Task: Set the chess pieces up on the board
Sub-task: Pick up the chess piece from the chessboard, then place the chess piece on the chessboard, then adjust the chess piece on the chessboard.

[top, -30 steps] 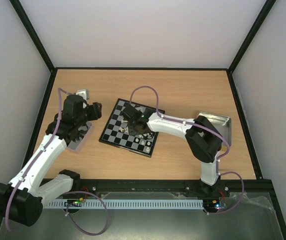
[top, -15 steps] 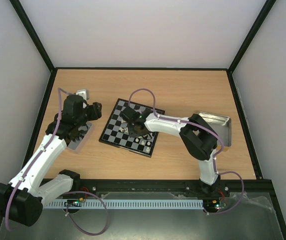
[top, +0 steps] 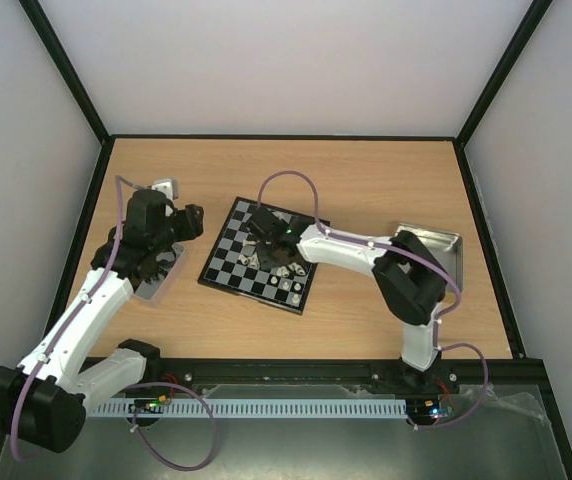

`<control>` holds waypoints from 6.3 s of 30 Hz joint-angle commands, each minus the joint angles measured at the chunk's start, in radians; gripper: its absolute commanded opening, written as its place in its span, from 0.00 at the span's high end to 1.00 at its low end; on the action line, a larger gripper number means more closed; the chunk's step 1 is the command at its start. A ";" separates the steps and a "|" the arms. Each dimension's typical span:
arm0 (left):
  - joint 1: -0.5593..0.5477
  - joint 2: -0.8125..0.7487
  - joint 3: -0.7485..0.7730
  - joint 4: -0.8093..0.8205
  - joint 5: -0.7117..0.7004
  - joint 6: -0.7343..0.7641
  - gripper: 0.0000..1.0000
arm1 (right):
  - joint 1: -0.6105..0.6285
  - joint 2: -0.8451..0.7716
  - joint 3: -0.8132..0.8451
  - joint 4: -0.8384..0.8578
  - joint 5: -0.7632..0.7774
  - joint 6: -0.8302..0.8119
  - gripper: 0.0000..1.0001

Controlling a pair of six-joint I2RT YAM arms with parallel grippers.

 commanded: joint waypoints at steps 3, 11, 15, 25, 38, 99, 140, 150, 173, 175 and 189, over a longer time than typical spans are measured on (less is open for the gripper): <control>0.011 0.011 -0.003 0.045 0.076 -0.016 0.36 | -0.006 -0.192 -0.101 0.189 0.003 -0.094 0.89; 0.013 0.031 0.025 0.131 0.400 -0.041 0.31 | -0.018 -0.428 -0.357 0.655 -0.083 -0.228 0.88; 0.014 0.022 0.029 0.178 0.597 -0.054 0.25 | -0.017 -0.518 -0.437 0.838 -0.137 -0.291 0.88; 0.013 0.021 0.057 0.262 0.917 -0.194 0.21 | -0.018 -0.649 -0.535 0.978 -0.271 -0.406 0.88; -0.018 0.137 0.131 0.237 1.024 -0.255 0.47 | -0.017 -0.662 -0.526 0.940 -0.328 -0.463 0.88; -0.585 0.526 -0.021 -0.016 -0.124 -0.211 0.90 | -0.031 -0.742 -0.694 0.613 0.426 0.249 0.40; -0.499 0.533 0.030 -0.053 0.129 -0.194 0.61 | -0.034 -0.737 -0.696 0.618 0.398 0.272 0.41; -0.480 0.491 0.036 -0.067 0.124 -0.217 0.52 | -0.033 -0.750 -0.700 0.610 0.406 0.277 0.41; -0.365 0.334 -0.001 -0.044 0.257 -0.248 0.43 | -0.036 -0.967 -0.827 0.581 0.458 0.251 0.42; -0.372 0.366 0.002 -0.044 0.266 -0.240 0.45 | -0.035 -0.961 -0.833 0.587 0.461 0.245 0.42; -0.376 0.474 -0.066 0.086 0.385 -0.245 0.50 | -0.038 -0.860 -0.817 0.657 0.416 0.210 0.42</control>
